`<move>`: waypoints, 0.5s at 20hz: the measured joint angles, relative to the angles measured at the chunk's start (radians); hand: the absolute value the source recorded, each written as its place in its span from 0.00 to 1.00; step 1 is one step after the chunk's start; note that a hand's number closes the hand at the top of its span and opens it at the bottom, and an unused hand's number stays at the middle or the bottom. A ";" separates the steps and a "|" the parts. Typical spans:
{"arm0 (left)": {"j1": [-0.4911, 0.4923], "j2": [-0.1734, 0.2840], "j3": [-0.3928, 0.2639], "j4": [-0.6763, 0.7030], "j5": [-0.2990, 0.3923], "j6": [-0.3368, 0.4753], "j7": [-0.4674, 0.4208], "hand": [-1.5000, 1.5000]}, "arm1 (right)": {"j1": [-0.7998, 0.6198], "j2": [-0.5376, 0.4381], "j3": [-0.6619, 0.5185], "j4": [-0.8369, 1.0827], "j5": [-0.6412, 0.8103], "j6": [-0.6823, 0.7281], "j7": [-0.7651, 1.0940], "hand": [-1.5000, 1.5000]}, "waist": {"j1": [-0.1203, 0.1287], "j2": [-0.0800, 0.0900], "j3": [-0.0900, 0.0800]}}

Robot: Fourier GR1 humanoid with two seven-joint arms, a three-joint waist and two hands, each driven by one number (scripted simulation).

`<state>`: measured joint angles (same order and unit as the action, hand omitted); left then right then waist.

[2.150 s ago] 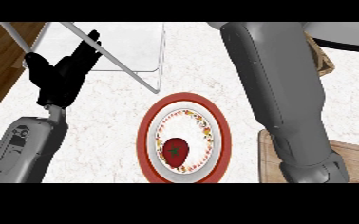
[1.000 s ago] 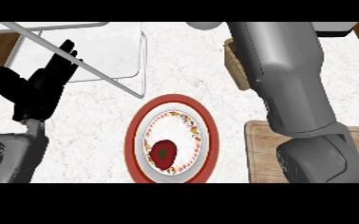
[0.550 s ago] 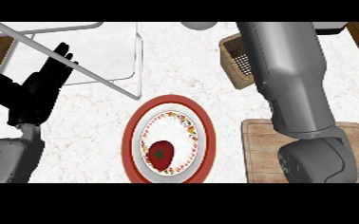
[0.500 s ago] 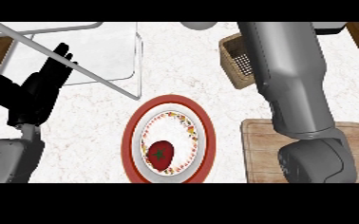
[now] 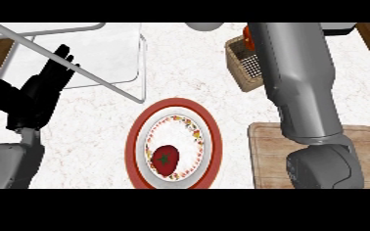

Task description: Pick the squash from the cutting board and place it in the basket

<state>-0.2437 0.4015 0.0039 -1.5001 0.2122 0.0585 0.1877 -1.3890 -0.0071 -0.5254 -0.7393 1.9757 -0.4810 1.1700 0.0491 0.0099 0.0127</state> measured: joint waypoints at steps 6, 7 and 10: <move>0.015 0.006 0.009 -0.008 0.001 0.003 0.024 0.50 | 0.008 -0.001 -0.041 -0.151 0.049 -0.082 -0.003 0.00 | -0.020 -0.009 -0.001; 0.019 0.006 0.013 -0.006 -0.001 0.006 0.022 0.50 | 0.016 0.000 -0.045 -0.184 0.054 -0.096 -0.003 0.00 | -0.025 -0.011 0.000; 0.023 0.008 0.019 -0.001 0.001 0.002 0.027 0.50 | 0.031 0.003 -0.050 -0.282 0.057 -0.126 0.003 0.00 | -0.033 -0.018 -0.001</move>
<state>-0.2206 0.4100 0.0225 -1.5014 0.2132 0.0607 0.2150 -1.3584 -0.0043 -0.5752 -1.0211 2.0331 -0.6073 1.1730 0.0160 -0.0081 0.0117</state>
